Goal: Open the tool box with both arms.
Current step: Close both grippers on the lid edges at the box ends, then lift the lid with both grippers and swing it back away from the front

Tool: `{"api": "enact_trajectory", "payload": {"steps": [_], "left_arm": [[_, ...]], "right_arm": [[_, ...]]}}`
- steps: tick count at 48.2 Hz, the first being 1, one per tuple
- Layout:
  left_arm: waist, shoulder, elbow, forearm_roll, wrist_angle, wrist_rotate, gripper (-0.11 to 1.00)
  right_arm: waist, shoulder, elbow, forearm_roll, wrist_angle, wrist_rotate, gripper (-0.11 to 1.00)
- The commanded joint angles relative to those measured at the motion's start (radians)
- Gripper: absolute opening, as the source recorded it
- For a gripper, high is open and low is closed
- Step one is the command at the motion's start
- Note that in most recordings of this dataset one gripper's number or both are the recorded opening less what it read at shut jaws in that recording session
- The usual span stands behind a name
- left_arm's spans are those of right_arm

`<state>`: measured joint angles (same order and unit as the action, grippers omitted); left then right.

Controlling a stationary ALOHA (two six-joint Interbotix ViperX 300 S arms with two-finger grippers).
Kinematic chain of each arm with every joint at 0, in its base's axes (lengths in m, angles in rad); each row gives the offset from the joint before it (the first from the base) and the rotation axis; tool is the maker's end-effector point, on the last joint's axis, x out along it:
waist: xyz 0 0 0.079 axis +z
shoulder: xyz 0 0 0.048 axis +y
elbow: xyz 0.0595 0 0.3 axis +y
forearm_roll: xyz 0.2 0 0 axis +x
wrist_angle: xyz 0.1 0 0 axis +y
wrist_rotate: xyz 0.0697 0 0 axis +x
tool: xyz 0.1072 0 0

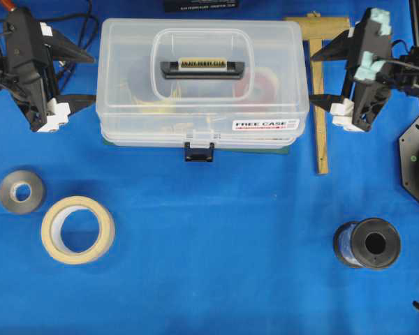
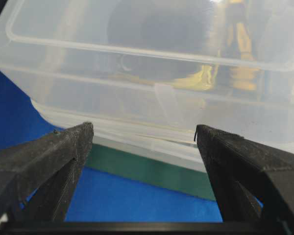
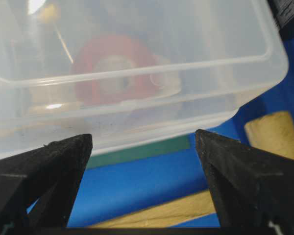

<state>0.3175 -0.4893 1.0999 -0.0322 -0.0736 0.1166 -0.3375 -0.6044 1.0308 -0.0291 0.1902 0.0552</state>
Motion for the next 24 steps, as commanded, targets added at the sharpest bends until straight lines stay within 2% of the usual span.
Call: {"api": "enact_trajectory", "payload": {"steps": [1,24], "left_arm": [[-0.011,-0.037,-0.067,-0.005,-0.017,-0.003,0.91],[0.052,-0.087,-0.061,-0.005,-0.018,0.003,0.91]], "right_arm": [[0.011,-0.032,-0.063,0.005,-0.023,0.005,0.85],[0.011,-0.044,-0.067,0.005,-0.037,0.005,0.85]]}}
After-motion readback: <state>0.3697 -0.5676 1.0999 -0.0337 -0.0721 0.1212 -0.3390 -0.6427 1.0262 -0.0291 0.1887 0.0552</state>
